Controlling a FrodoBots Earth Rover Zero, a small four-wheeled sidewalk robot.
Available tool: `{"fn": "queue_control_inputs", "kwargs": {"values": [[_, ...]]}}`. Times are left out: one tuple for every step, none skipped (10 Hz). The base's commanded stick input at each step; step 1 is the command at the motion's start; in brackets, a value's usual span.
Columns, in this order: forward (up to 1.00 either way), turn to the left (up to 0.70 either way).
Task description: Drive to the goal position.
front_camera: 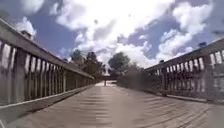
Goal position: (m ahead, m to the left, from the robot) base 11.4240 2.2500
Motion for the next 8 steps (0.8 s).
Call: {"fn": "queue_control_inputs", "kwargs": {"values": [[1.0,0.0],[1.0,0.0],[1.0,0.0],[1.0,0.0],[1.0,0.0],[1.0,0.0],[1.0,0.0],[1.0,0.0]]}}
